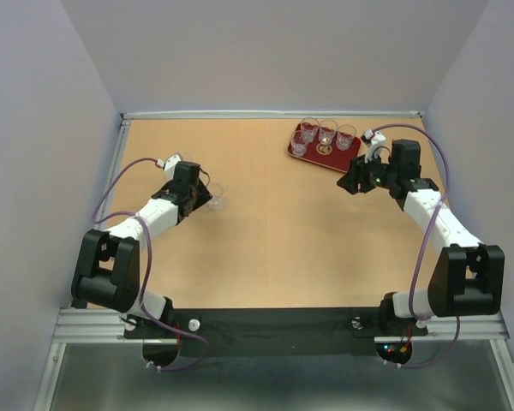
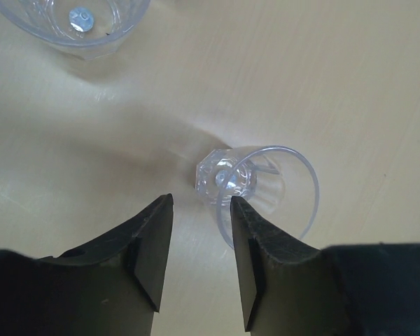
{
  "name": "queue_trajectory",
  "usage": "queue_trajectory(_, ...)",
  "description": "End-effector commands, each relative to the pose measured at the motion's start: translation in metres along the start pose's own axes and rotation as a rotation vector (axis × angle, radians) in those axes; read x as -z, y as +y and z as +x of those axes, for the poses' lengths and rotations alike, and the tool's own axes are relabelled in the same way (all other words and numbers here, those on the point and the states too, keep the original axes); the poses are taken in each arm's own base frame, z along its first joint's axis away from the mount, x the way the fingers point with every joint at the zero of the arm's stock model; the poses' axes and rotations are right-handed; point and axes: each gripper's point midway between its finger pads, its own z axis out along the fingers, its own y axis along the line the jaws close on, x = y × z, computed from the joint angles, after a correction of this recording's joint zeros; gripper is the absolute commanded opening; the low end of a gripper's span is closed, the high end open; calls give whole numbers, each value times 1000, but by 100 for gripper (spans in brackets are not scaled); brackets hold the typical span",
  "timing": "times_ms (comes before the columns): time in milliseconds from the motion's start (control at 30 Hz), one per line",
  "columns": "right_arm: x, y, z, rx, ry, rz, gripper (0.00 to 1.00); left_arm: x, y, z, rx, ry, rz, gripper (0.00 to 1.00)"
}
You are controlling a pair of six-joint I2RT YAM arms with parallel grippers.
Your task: Place the glasses into the tray
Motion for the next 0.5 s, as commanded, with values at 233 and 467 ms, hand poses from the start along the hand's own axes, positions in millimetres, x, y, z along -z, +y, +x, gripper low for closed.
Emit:
queue_trajectory(233, 8, 1, -11, 37, -43, 4, 54, -3, -8, -28, 60, -93, -23, 10)
queue_trajectory(467, 18, -13, -19, 52, -66, 76, 54, 21, -68, -32, -62, -90, 200, 0)
